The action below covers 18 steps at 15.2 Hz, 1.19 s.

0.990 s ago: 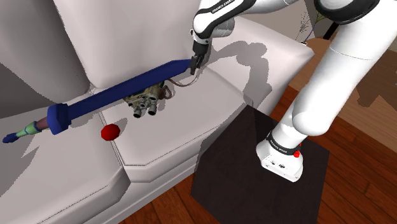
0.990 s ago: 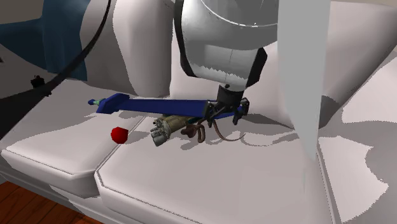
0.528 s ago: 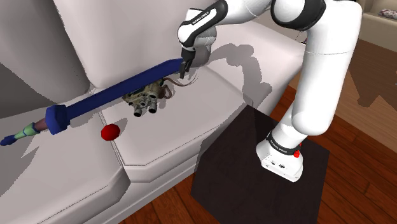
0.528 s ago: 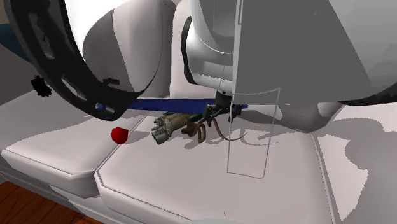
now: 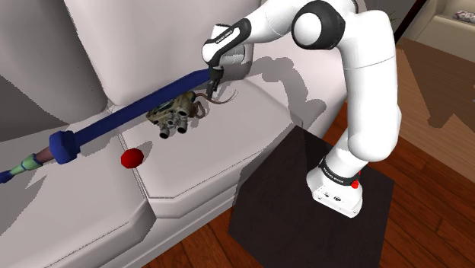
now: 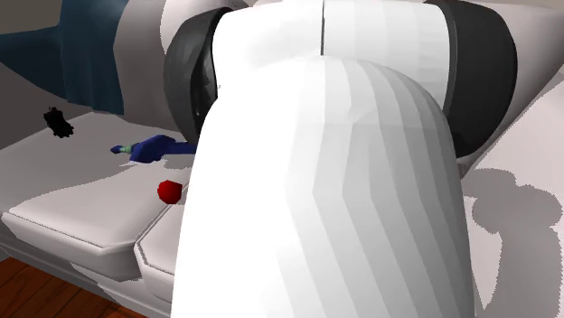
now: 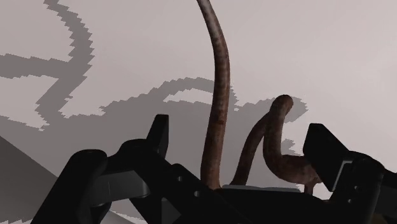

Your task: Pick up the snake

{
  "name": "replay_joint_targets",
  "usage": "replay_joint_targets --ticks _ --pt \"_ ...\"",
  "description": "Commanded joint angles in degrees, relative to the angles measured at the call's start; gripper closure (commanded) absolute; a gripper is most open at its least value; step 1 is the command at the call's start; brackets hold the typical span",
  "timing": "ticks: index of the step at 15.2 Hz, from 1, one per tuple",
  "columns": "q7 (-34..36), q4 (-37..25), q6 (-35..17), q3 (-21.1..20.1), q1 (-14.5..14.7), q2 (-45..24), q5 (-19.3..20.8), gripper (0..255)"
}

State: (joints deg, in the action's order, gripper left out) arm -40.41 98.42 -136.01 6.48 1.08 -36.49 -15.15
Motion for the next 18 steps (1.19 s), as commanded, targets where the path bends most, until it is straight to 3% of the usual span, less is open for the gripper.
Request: replay_joint_targets --ticks 1,7,8,18 --pt "-0.3 -0.8 -0.7 -0.3 -0.1 -1.5 -0.2 0" --pt "-0.9 -1.2 -2.8 -0.7 -0.4 -4.1 -0.8 0" --pt "-1.0 -1.2 -2.8 -0.7 -0.4 -4.1 -0.8 255" --pt "-0.7 -1.1 -2.3 -0.6 -0.3 -3.5 -0.7 255"
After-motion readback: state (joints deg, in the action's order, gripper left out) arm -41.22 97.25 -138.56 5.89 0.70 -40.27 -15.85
